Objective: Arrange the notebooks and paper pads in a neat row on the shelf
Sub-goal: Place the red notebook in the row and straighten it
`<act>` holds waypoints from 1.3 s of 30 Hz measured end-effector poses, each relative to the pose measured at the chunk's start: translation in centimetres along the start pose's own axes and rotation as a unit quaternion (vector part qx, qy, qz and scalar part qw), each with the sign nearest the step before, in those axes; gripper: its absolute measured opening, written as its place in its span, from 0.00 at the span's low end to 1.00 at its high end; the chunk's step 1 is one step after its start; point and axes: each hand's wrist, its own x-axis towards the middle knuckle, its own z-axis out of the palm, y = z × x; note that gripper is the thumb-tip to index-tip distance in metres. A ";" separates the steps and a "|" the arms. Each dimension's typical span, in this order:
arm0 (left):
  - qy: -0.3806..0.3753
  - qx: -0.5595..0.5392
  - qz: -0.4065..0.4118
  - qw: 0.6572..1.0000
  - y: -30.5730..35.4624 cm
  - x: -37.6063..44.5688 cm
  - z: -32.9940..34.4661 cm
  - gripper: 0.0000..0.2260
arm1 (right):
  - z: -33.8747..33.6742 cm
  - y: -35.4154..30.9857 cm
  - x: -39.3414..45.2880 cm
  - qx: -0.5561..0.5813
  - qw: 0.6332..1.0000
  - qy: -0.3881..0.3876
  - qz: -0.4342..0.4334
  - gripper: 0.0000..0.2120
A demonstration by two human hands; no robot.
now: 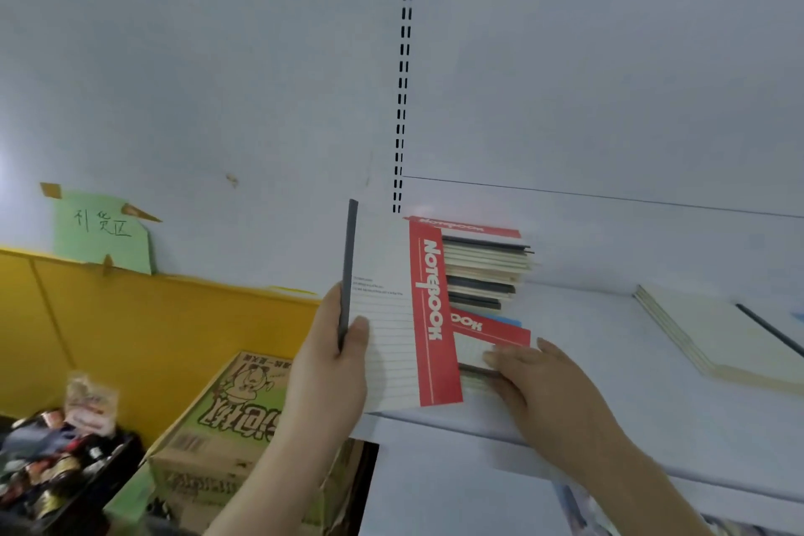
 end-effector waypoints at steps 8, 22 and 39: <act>0.013 -0.016 -0.011 1.000 0.3 -0.1 0.0 0.16 | -2.7 -0.4 0.5 -0.047 0.998 -0.026 0.017 0.20; -0.085 -0.161 -0.017 0.983 1.8 -2.8 4.9 0.11 | 0.6 -9.6 -3.3 0.059 0.973 0.222 -0.003 0.22; -0.127 -0.156 0.018 0.979 1.2 -4.5 12.5 0.20 | -7.2 -1.1 -11.0 0.029 0.974 -0.020 0.224 0.42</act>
